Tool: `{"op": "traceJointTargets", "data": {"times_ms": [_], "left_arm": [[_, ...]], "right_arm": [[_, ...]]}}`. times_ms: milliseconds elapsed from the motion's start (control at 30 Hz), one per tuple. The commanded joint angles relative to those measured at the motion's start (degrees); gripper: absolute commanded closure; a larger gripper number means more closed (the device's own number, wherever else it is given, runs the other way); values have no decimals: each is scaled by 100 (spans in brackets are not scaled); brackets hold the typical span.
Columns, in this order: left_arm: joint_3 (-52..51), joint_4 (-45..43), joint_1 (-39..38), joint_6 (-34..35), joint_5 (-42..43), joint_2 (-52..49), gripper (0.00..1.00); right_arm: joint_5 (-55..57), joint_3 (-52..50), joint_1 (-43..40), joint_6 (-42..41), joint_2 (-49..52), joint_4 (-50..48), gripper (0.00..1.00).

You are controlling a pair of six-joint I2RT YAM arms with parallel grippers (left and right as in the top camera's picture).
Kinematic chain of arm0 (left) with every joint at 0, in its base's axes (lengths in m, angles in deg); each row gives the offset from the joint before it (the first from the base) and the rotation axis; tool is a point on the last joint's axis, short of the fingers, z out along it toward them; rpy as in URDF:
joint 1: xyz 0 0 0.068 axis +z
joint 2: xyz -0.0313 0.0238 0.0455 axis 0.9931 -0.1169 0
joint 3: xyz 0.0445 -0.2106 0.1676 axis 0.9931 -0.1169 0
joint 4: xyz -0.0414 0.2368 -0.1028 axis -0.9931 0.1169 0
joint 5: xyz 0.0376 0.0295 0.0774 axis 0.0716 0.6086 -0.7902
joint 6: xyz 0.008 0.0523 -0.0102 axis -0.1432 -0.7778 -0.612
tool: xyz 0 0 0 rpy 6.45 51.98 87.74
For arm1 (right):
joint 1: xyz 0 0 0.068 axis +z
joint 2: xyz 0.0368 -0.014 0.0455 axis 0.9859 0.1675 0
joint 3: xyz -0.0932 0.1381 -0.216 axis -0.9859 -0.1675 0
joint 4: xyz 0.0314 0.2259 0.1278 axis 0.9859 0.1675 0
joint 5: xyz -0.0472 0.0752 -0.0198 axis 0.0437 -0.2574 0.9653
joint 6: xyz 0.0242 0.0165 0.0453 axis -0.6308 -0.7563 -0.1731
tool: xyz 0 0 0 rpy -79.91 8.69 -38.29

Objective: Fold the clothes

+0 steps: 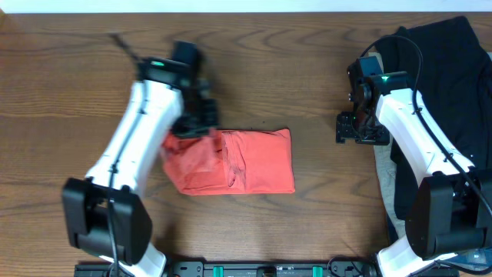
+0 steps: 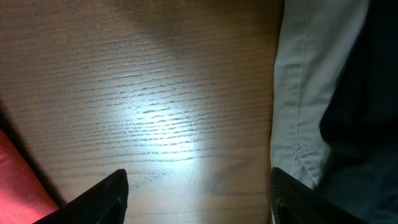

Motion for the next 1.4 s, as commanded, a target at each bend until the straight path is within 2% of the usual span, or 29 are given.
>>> {"op": "traceJointTargets", "data": {"times_ms": [0, 133, 267, 400, 633, 667, 700, 733, 800, 833, 900, 1000, 1200, 1267, 1367], "left_arm": [[83, -195, -688, 564, 142, -125, 94], [79, -402, -1416, 890, 173, -481, 94], [79, -920, -1821, 890, 400, -726, 94], [79, -1419, -2028, 905, 680, -752, 94], [79, -1453, -2050, 1165, 774, -754, 93], [79, -1469, -2055, 1215, 870, -754, 85], [79, -1502, -2068, 1237, 1040, -754, 71], [79, -1556, -2070, 1228, 1257, -754, 64], [83, -1742, -2039, 942, 1971, -734, 55], [98, -1797, -1974, 654, 2291, -708, 46], [175, -1633, -1729, 282, 2450, -601, 40], [210, -1187, -1088, -76, 2232, -291, 39], [208, -232, 466, -81, 522, 376, 38], [208, -57, 949, -81, 286, 474, 38], [179, 50, 1547, -87, 188, 452, 32]], "right_arm": [[74, -7, -37, 101, 7, 11, 30], [74, -7, -37, 144, 7, 57, 29], [70, -7, -37, 142, 7, 70, 29], [15, -7, -37, 142, 7, 70, 29], [7, -7, -31, 142, 7, 94, 28], [7, -7, -31, 142, 7, 96, 28], [7, -7, -31, 142, 7, 94, 28], [7, -7, -31, 142, 7, 94, 28], [2, -7, -31, 142, 7, 94, 27], [-24, -7, -31, 144, 7, 94, 26], [-236, -7, -31, 229, 7, 87, 25], [-1027, -7, -11, 695, 7, 81, 24], [-3639, -7, 289, 1740, 7, -66, 27], [-3971, -7, 522, 1729, 7, -190, 29], [-3995, -13, 1019, 1635, 9, -439, 30]]}}
